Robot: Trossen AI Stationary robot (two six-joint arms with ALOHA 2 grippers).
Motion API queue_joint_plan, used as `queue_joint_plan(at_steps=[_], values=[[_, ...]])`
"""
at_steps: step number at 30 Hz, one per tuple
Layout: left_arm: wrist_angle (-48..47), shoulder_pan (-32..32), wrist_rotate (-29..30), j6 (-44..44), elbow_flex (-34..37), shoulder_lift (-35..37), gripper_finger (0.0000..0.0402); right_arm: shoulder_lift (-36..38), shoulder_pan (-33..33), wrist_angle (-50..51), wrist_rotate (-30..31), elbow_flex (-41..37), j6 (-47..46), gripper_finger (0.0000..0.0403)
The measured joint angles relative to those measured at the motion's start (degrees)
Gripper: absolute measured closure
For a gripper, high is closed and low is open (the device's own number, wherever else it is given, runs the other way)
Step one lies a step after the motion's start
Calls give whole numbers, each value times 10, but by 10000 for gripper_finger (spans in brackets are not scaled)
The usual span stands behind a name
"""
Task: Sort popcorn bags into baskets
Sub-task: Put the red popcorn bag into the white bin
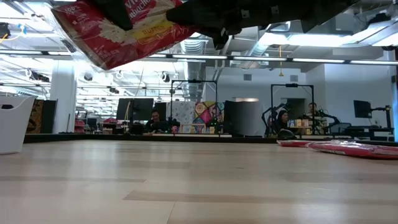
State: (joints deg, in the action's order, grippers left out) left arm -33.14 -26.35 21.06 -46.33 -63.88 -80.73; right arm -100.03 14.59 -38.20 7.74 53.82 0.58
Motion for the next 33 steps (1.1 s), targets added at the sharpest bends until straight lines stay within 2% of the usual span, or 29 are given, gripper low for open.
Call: queue_joint_plan(at_steps=[2, 5, 10, 14, 16, 18, 21, 26, 30, 33], values=[[-17, 0, -11, -36, -3, 0, 393, 0, 0, 1, -1, 0, -14, 347], [-91, -1, -31, -109, -22, 0, 396, 0, -1, 2, 4, 0, -26, 318], [-246, -21, -28, -237, -70, 0, 397, 0, -8, 3, 62, 0, -31, 265], [-336, -50, -33, -364, -104, 0, 396, 0, -22, 27, 106, 0, -74, 226], [-369, -71, -46, -438, -114, 1, 393, 0, -31, 59, 116, 0, -98, 211], [-394, -92, -85, -509, -114, 1, 391, 0, -42, 92, 118, 0, -120, 199], [-435, -132, -151, -608, -113, 1, 391, 0, -54, 130, 119, 0, -143, 188], [-479, -199, -187, -760, -113, 1, 391, -6, -62, 146, 119, 0, -152, 185], [-466, -214, -210, -779, -96, -4, 387, -6, -62, 147, 118, 0, -151, 191], [-455, -206, -204, -773, -83, -23, 386, -6, -62, 144, 117, 0, -142, 195]])
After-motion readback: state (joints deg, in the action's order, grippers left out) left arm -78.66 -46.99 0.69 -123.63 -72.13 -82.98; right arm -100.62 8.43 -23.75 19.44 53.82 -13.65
